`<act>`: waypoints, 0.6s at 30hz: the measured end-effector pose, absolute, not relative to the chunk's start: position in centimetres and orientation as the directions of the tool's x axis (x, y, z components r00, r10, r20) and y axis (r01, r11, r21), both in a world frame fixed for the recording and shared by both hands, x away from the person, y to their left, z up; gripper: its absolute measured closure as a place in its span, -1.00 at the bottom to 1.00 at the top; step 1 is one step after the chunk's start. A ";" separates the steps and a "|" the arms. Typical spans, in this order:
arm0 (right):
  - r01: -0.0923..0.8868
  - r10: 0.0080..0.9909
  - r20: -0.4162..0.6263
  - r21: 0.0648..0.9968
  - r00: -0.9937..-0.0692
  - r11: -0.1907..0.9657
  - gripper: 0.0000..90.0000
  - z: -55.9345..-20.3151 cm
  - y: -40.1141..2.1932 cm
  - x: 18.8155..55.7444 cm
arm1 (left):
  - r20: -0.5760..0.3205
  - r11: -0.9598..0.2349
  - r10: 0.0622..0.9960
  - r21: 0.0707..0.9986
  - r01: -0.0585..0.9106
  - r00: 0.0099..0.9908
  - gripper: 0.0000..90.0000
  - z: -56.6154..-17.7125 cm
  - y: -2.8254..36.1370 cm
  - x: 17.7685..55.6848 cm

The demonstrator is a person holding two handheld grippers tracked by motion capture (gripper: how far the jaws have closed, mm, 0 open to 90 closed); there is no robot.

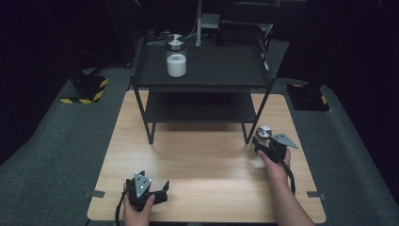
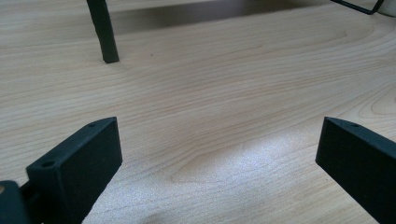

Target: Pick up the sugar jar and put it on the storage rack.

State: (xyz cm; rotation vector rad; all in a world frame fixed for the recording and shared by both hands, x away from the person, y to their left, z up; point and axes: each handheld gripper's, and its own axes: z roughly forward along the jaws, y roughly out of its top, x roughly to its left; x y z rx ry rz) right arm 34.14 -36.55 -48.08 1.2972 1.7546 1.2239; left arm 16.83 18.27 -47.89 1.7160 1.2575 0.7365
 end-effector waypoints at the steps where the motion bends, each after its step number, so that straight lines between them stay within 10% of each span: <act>1: 0.360 0.948 0.031 0.929 -0.318 0.091 -0.34 -48.1 -36.5 34.1 | -0.028 -0.121 0.948 0.890 0.440 0.318 -0.99 -47.9 18.3 16.8; 18: 0.356 0.944 -0.006 0.926 -0.331 0.130 -0.31 -47.3 -36.1 32.7 | -0.034 -0.126 0.943 0.885 0.449 0.332 -0.99 -47.7 18.5 17.1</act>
